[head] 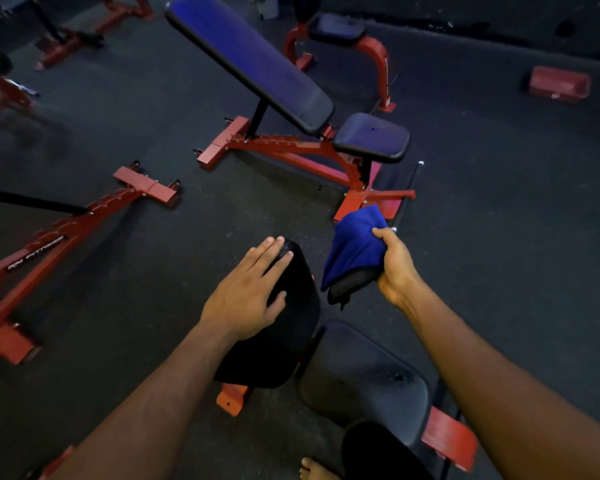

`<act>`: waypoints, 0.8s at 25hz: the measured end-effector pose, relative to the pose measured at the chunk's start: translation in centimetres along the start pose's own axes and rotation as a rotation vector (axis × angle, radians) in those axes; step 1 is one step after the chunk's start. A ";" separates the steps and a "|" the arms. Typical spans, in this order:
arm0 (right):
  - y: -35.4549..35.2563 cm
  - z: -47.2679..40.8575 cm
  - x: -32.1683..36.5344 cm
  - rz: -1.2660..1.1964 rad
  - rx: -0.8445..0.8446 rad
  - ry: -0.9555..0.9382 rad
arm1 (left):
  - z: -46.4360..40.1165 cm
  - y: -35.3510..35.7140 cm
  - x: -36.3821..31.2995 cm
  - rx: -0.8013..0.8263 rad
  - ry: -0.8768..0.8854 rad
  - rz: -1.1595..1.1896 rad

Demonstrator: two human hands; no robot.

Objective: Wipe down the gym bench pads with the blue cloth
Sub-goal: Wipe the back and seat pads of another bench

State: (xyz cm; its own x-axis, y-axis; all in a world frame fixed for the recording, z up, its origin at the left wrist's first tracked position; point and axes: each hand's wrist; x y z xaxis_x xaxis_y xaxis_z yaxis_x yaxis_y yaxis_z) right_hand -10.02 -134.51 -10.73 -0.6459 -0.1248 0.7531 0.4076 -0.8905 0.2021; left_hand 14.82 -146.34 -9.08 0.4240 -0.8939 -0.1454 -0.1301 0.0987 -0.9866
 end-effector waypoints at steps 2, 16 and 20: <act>-0.2 -0.2 0.4 0.032 -0.009 -0.018 | 0.0 -0.2 0.0 0.013 -0.001 0.002; 3.6 -11.8 -5.0 0.619 0.273 -0.113 | -3.3 0.2 -0.1 -0.017 -0.031 0.061; 5.4 -12.1 -7.0 0.814 0.624 -0.221 | -3.3 0.4 0.4 -0.013 -0.029 0.139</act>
State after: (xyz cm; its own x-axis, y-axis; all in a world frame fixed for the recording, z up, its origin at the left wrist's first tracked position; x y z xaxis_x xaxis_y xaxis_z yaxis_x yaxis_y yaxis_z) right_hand -11.04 -143.76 -22.48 0.0799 -0.4462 0.8913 0.9670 -0.1822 -0.1779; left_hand 11.96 -148.08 -9.32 0.4270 -0.8589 -0.2828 -0.2011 0.2147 -0.9558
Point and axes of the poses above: each hand's wrist, its own z-axis away from the middle knuckle, its own y-axis out of the palm, x = y × z, and after that the axes turned 7 degrees about -x, right-handed
